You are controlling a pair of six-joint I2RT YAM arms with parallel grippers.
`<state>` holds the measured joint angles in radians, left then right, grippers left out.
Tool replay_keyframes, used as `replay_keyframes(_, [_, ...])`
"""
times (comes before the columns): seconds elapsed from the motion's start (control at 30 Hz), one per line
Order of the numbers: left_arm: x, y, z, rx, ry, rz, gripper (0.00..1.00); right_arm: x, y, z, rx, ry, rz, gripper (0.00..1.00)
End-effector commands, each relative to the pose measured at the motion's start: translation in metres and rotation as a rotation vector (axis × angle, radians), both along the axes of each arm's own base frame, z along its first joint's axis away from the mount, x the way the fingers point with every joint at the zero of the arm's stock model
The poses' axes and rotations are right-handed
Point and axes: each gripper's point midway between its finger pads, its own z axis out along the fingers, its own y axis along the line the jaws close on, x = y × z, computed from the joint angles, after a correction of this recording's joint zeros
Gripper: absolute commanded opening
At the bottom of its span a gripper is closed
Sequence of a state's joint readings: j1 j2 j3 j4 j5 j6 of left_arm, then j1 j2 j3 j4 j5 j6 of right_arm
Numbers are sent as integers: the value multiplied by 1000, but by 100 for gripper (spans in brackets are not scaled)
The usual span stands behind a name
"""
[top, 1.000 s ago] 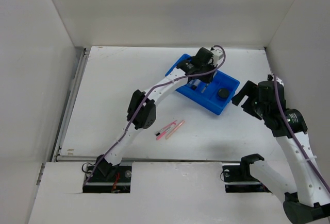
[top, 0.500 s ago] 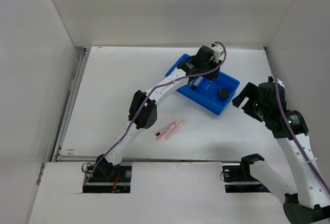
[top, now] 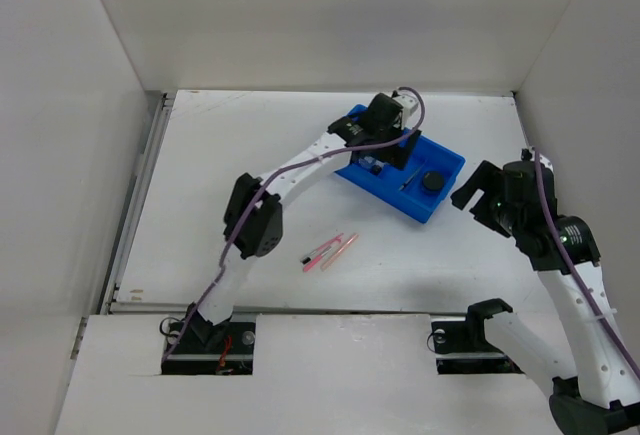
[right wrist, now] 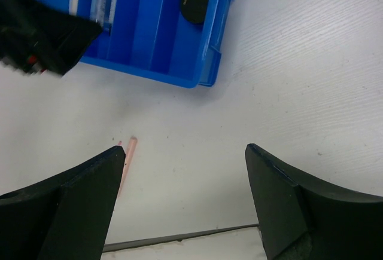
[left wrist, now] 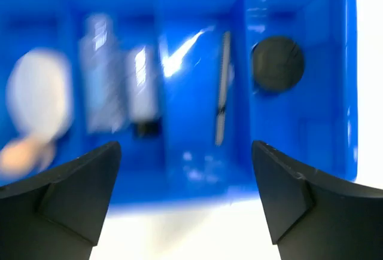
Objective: Organize the makeup
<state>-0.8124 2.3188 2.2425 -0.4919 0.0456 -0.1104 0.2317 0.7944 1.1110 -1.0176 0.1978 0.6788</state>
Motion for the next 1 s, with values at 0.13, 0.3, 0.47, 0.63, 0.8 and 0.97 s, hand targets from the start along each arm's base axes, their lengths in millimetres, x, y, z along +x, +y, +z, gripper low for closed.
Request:
replay_keyframes(0.13, [-80, 124, 38, 147, -16, 141, 69, 2, 1, 13, 23, -50, -3, 88])
replay_keyframes(0.3, [-146, 158, -9, 241, 58, 132, 32, 7, 14, 15, 65, -70, 45, 88])
replay_keyframes(0.47, [-177, 166, -59, 305, 127, 179, 26, 12, 16, 16, 74, -78, 54, 88])
replay_keyframes(0.63, [-186, 160, -81, 334, 157, 215, 28, 12, 16, 16, 74, -78, 54, 88])
replay_keyframes(0.8, [-188, 156, -92, 367, 159, 203, 35, 10, 16, 15, 72, -69, 54, 88])
replay_keyframes(0.97, [-196, 149, -94, 385, 167, 184, 35, 10, 16, 15, 72, -69, 54, 88])
